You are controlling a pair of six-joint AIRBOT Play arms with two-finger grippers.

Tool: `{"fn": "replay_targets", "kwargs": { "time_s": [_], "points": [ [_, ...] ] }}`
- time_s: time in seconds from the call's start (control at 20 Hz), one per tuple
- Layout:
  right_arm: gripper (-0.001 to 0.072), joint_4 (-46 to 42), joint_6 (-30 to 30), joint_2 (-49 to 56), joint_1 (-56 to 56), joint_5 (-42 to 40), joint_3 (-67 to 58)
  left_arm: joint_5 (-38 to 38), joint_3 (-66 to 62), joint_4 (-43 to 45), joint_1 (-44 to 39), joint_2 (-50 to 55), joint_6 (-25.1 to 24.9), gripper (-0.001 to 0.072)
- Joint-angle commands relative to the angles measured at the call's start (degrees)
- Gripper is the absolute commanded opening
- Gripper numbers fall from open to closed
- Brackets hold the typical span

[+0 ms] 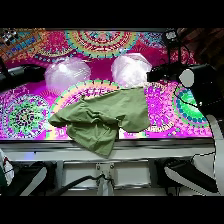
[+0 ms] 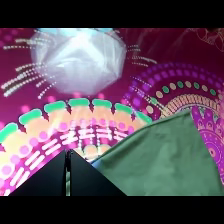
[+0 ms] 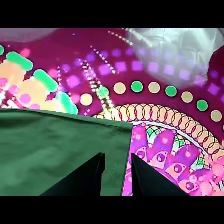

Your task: Fold the clothes and pants, and hang the long-sleeved shirts on hangers.

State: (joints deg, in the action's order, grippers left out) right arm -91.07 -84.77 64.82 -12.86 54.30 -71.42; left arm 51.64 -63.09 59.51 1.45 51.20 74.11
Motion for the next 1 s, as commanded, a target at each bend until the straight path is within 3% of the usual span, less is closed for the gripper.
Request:
{"fn": "replay_targets", "kwargs": {
  "time_s": [0.0, 0.1, 0.25, 0.45, 0.5, 0.55, 0.75, 0.95],
  "points": [
    [0.0223, 0.59, -0.02, -0.04, 0.0, -2.34, 0.04, -0.33, -0.02, 0.02, -0.04, 0.02, 0.0, 0.0009],
    [0.0223, 2.45, -0.07, -0.04, 0.0, -6.01, 0.02, 0.24, -0.02, 0.07, 0.02, 0.02, 0.26, 0.0008],
    [0.0224, 5.46, -0.11, 0.15, 0.02, -6.16, 0.04, 8.85, 1.38, 1.9, 0.02, 0.11, 8.76, 0.0009],
    [0.0226, 7.02, -1.84, 1.27, 0.02, -3.04, 0.04, 17.75, 11.5, 1.46, 0.02, -1.49, 10.75, 0.0036],
    [0.0226, 7.39, -1.84, 1.64, 0.02, -2.08, 0.07, 19.23, 13.9, 1.29, 0.0, -1.97, 10.8, 0.014],
    [0.0226, 7.78, -1.84, 2.01, 0.02, -1.16, 0.04, 20.5, 16.26, 1.46, 0.0, -2.4, 10.99, 0.0292],
    [0.0226, 10.03, -1.81, 3.02, 0.0, 0.9, 0.07, 22.21, 22.45, 8.74, 0.44, -2.99, 13.62, 0.0305],
    [0.0226, 11.65, -1.81, 3.21, 0.0, 1.51, 0.04, 21.27, 29.18, 9.11, 0.44, -2.97, 13.53, 0.0306]
  ]
}}
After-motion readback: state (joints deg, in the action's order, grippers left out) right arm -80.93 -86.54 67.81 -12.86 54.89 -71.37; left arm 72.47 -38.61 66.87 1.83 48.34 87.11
